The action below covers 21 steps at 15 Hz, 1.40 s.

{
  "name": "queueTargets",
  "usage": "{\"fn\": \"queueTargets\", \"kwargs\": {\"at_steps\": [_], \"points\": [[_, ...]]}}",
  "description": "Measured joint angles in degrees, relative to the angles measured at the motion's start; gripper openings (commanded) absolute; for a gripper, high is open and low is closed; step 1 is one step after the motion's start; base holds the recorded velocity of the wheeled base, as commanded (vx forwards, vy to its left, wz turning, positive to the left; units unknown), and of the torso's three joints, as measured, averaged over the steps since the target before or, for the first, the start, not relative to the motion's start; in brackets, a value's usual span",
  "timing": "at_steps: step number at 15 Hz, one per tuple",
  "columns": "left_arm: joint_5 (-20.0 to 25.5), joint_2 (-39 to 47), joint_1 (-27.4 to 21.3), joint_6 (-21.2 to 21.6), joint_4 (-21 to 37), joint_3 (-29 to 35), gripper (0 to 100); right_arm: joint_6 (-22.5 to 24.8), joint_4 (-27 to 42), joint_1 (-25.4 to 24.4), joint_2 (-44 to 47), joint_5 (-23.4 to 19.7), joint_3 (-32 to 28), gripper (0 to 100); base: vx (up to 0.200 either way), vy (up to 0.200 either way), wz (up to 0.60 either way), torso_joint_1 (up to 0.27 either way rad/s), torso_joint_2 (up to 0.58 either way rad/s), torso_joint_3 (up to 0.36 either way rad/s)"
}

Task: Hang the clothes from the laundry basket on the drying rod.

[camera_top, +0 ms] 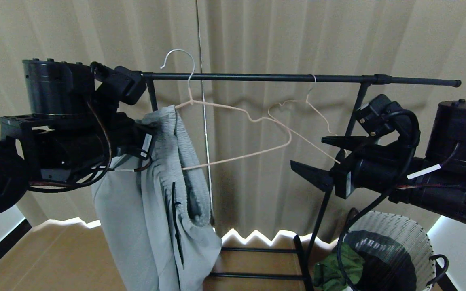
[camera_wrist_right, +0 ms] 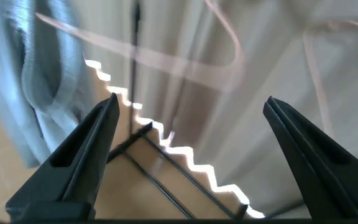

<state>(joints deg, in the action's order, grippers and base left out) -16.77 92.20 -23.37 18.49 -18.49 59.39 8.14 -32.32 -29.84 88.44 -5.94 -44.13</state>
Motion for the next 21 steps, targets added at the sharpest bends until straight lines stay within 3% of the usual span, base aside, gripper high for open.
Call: {"fn": "queueTargets", "kwargs": {"at_steps": [3,5,8,13,16,21], "points": [[-2.4,0.2,0.0,-0.7,-4.5,0.0,0,-0.1,0.0,0.6,-0.4,0.0,0.3,100,0.0,0.0,0.0,0.0,0.0,0.0],[-2.0,0.6,-0.6,-3.3,-11.0,0.0,0,-0.3,0.3,-0.3,-0.4,-0.3,1.1,100,0.0,0.0,0.0,0.0,0.0,0.0],[-1.5,1.7,-2.6,-4.6,-18.0,-0.1,0,-2.4,-0.1,-5.4,1.0,-0.3,2.6,100,0.0,0.0,0.0,0.0,0.0,0.0],[0.8,2.2,-5.5,-5.8,-19.5,0.1,0,-5.8,-2.8,-10.7,5.6,0.0,0.3,100,0.0,0.0,0.0,0.0,0.0,0.0],[0.8,2.3,-7.2,-5.8,-20.3,0.0,0,-5.9,-7.6,-11.9,10.3,2.9,-1.1,100,0.0,0.0,0.0,0.0,0.0,0.0],[0.7,2.3,-8.7,-5.8,-20.4,-0.3,0,-6.1,-8.6,-12.3,16.3,5.3,-4.1,100,0.0,0.0,0.0,0.0,0.0,0.0]]}}
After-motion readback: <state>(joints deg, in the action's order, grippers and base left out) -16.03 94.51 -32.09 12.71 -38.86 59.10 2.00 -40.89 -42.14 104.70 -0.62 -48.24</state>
